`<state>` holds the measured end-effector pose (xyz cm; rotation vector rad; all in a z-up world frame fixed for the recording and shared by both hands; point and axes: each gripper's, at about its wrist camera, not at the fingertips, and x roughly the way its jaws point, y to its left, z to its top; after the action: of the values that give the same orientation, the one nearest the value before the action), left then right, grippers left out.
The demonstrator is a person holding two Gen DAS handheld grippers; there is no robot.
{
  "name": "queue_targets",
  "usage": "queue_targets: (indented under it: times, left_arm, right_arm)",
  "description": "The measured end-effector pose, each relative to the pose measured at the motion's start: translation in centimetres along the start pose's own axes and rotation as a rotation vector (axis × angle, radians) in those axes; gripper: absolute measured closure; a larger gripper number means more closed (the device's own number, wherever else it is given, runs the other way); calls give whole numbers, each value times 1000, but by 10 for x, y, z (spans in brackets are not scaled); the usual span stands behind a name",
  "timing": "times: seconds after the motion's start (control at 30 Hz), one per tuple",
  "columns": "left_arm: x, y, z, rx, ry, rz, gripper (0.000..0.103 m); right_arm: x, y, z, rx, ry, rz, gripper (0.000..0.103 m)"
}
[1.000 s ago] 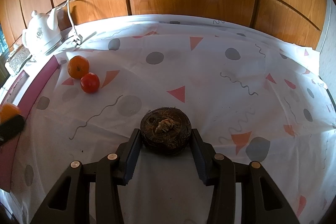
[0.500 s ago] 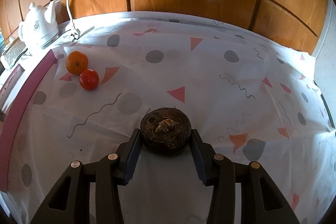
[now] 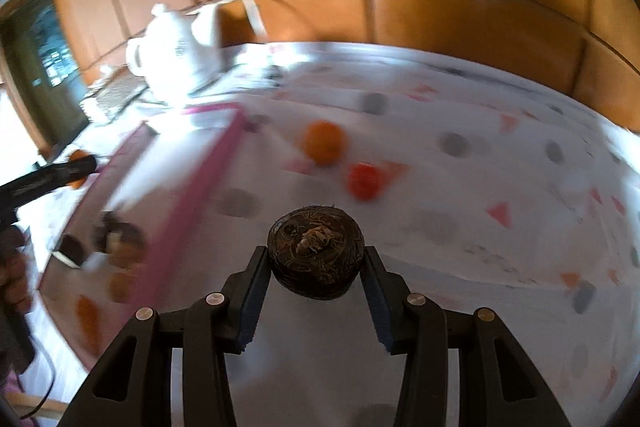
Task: Organize fruits
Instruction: 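Carry the orange into the tray and open the left tool while the right carries the root over, then lower the dark root into the tray and open the right tool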
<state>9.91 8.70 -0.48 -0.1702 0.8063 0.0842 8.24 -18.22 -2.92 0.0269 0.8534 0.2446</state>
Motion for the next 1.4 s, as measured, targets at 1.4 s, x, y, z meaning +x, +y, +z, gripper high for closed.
queue_targets:
  times: [1.4]
  left_arm:
    - [-41,5,-40,-46,-59,4,56]
  right_arm:
    - [48,113,31,-113,35,210,54]
